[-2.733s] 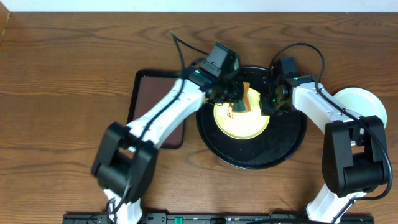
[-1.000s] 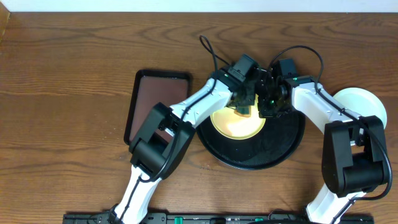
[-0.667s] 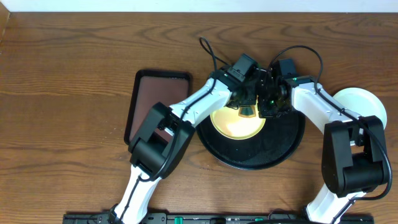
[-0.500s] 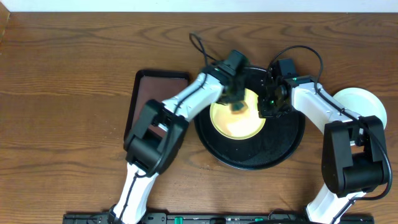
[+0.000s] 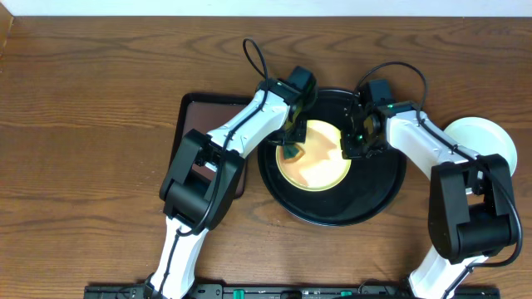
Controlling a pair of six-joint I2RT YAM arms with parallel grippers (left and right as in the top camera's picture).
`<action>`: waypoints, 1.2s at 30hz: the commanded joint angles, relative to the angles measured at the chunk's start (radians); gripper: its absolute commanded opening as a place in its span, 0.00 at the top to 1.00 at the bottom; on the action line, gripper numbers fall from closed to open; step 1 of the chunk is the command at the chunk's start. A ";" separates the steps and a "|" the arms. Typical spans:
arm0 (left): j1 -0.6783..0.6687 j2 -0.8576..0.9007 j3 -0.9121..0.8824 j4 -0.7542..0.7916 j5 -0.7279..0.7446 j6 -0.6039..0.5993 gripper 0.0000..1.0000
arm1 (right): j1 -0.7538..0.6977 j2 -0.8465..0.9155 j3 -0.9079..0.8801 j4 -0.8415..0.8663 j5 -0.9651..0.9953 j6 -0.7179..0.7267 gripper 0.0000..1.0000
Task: Clean dirty plates on tray and stack at the side
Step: 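Scrub the yellow plate with the sponge in the left gripper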
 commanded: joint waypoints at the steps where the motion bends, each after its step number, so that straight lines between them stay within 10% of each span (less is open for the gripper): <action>1: 0.008 0.024 -0.017 -0.089 -0.021 -0.070 0.93 | 0.002 0.005 -0.021 -0.014 0.031 0.000 0.99; 11: 0.009 0.024 -0.017 -0.229 0.089 -0.143 0.92 | 0.002 0.005 -0.021 -0.015 0.031 0.004 0.99; 36: -0.086 0.024 -0.051 0.214 0.233 -0.241 0.93 | 0.002 0.005 -0.021 -0.016 0.031 0.004 0.99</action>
